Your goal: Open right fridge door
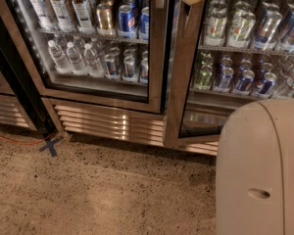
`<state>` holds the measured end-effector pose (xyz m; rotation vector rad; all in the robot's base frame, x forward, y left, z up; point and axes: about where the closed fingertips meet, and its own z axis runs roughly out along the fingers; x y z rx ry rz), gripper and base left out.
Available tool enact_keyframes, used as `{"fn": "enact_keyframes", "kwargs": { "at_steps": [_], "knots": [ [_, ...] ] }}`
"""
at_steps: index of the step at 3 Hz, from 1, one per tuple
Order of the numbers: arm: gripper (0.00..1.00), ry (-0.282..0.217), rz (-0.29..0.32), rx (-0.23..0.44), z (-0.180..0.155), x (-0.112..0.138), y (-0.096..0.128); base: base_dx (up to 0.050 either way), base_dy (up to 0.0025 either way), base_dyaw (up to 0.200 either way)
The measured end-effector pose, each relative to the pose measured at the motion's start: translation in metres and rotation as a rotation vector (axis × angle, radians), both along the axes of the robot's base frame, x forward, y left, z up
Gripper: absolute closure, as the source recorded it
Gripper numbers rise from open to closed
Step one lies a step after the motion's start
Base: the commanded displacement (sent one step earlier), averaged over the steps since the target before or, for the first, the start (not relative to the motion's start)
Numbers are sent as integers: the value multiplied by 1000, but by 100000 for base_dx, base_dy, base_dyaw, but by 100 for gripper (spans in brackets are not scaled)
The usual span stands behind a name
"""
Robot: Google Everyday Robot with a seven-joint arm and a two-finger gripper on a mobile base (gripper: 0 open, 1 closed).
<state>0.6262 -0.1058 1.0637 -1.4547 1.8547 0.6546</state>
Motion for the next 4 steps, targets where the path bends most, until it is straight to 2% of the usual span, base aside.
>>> {"fn": "enact_keyframes", "kwargs": {
  "at_steps": [1,2,3,4],
  "knots": [
    [100,60,-83,-47,11,-23,-13,0,0,0],
    [100,60,-83,-47,9,-24,-13,0,0,0],
    [100,88,-130,-66,12,-31,-10,0,0,0],
    [100,111,-119,-75,11,-40,-10,0,0,0]
  ]
}}
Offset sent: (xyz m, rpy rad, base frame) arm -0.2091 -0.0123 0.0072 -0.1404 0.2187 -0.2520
